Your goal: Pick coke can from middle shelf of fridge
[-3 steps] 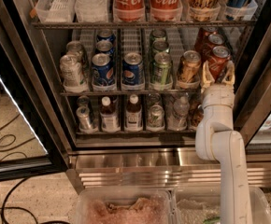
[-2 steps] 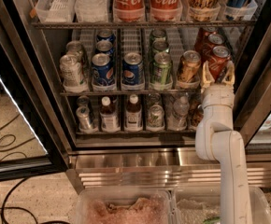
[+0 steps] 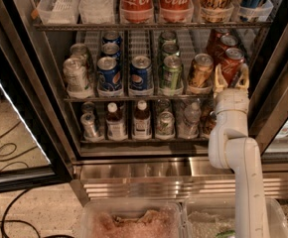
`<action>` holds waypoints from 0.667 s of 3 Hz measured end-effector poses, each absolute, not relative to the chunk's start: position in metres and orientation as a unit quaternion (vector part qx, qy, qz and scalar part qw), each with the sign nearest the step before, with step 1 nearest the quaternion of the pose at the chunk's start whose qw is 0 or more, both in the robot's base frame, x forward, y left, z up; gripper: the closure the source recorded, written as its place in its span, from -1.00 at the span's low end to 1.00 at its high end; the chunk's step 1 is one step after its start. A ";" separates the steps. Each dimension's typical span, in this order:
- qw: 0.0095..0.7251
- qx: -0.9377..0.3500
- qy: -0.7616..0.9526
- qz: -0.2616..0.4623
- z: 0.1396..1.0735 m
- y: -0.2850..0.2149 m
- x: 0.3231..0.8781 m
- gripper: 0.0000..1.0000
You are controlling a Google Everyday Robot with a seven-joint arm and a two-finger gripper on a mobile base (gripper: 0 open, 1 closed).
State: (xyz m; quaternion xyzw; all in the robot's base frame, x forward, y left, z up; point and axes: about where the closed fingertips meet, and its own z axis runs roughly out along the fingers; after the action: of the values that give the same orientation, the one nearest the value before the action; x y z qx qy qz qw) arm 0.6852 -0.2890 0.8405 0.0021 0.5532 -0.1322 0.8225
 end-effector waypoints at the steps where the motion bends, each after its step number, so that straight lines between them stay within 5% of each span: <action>1: 0.827 -0.016 0.546 -0.134 0.848 -0.283 0.691 0.08; 2: 0.827 -0.016 0.546 -0.134 0.848 -0.283 0.691 0.08</action>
Offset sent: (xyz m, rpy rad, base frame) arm 0.0047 0.0051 0.0060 -0.0274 -0.0086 0.0155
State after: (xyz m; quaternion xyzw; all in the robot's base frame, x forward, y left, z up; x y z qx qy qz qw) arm 0.6908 -0.2830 0.8480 -0.0158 0.5463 -0.1335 0.8267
